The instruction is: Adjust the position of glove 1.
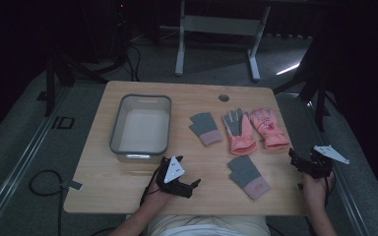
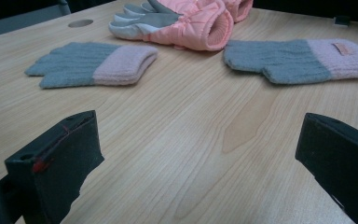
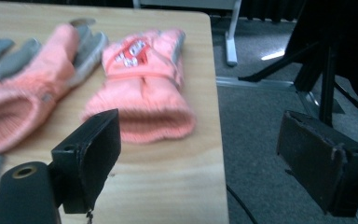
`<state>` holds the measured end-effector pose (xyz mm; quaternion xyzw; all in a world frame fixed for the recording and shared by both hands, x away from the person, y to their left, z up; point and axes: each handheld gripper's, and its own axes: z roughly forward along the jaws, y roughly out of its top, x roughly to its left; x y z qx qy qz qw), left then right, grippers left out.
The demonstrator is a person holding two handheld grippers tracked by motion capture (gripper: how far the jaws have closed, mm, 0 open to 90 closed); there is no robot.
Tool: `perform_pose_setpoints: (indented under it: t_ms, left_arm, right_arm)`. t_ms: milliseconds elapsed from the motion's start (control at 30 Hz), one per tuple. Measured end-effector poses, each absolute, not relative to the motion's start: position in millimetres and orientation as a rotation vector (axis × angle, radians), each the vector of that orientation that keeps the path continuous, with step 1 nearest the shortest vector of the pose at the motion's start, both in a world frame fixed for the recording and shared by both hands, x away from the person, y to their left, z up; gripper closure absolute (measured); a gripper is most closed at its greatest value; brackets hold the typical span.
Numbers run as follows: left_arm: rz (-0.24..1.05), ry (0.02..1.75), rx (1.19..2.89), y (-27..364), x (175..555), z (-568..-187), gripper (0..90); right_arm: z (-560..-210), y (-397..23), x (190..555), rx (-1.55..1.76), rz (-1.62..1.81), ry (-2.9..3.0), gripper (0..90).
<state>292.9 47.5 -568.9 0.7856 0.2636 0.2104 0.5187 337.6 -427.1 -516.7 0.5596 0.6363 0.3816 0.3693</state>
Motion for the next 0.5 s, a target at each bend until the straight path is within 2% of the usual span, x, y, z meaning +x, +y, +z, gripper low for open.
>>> perform_pose_setpoints:
  t_ms: [500]
  left_arm:
    - [0.512, 0.624, 1.887, 47.4, 292.4, -568.8, 0.0]
  right_arm:
    - [-482.9, -405.1, 358.6, 1.387, 1.005, 1.701, 13.1]
